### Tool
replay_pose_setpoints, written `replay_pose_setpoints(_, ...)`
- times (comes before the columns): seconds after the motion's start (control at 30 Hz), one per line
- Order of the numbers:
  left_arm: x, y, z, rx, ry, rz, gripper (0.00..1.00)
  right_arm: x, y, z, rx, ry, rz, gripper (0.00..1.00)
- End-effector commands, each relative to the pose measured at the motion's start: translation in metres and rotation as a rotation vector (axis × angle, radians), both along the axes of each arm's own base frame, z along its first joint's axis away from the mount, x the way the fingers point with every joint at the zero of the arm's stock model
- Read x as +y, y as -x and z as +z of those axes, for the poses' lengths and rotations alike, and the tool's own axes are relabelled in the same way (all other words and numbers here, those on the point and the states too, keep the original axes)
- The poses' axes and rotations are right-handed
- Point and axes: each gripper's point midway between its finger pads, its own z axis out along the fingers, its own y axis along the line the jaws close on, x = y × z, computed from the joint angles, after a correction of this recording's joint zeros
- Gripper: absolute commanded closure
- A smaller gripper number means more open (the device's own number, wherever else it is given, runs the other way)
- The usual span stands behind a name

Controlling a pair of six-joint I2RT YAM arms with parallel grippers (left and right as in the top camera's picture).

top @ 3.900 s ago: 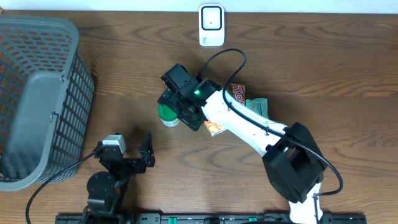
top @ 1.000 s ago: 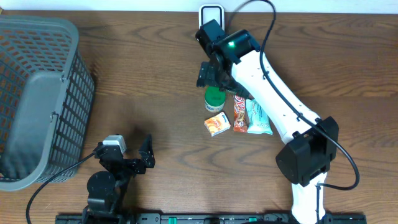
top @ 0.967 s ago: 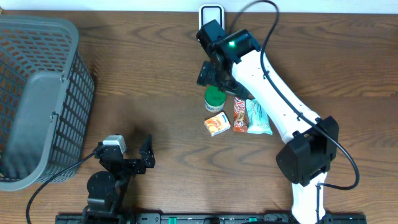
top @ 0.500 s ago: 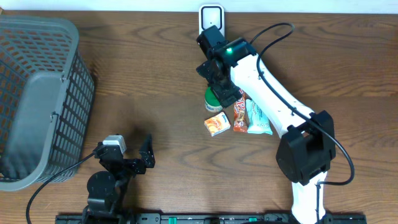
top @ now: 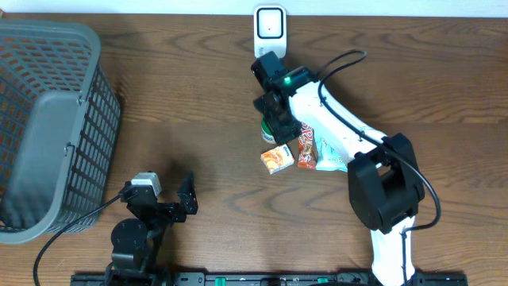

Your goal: Scan the item barcode

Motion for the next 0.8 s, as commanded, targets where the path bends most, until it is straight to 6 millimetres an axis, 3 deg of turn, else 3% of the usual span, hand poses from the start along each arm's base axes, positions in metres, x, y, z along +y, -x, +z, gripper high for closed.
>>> replay_pose_setpoints(0.0, -0.001, 0.003, -0.012, 0.040, 0.008, -0.008, 0.02, -0.006, 0.007, -0.018, 0.029, 0.027, 0.013, 0.35)
replay_pose_setpoints(0.23, -0.001, 0.003, -0.012, 0.040, 0.008, -0.008, 0.02, -0.003, -0.002, -0.015, -0.050, 0.052, 0.390, 0.47)
replay_pose_setpoints(0.57, -0.001, 0.003, -0.012, 0.040, 0.008, -0.008, 0.02, -0.007, -0.012, 0.016, -0.163, 0.126, 1.211, 0.40)
replay_pose_setpoints(0.77, -0.001, 0.003, -0.012, 0.040, 0.008, -0.008, 0.02, -0.011, -0.012, 0.032, -0.177, 0.203, 1.493, 0.34)
